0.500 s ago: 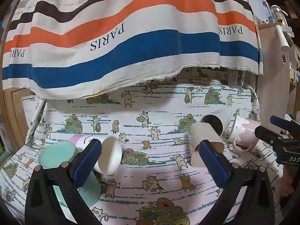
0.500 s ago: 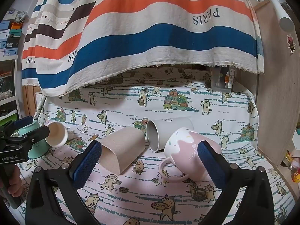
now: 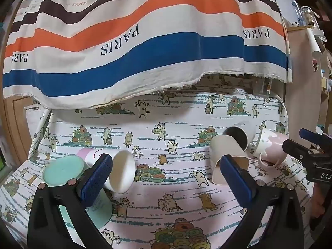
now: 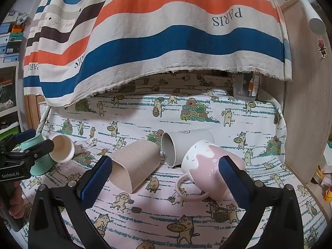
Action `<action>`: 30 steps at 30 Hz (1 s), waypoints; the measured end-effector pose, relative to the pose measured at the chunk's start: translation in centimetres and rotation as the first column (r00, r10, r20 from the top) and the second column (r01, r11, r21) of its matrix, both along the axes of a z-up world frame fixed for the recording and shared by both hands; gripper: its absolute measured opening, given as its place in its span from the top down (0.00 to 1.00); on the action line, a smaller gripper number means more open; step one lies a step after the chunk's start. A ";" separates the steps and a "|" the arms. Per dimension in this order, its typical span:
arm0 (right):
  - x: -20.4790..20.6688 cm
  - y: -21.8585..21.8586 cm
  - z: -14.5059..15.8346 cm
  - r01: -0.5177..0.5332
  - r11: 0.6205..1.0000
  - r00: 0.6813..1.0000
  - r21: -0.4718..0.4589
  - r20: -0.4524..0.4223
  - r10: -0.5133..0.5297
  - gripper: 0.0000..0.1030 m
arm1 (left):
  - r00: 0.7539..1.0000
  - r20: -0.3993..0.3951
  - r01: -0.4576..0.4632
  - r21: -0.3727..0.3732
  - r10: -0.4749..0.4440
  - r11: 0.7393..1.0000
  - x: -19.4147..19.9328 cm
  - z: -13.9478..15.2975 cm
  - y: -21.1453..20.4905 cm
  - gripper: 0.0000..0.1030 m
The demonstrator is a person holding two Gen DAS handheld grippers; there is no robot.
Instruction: Flip cup upside down
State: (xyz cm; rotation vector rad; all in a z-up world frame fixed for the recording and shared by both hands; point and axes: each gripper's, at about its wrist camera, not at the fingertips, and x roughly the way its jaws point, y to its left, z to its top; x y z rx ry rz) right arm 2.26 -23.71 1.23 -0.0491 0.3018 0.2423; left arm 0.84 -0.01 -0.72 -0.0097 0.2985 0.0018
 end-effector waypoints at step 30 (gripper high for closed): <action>-0.1 -0.1 0.0 0.000 1.000 1.000 0.001 0.000 0.000 0.00 | 1.000 -0.001 0.000 0.010 0.000 1.000 -0.7 0.6 0.0 0.00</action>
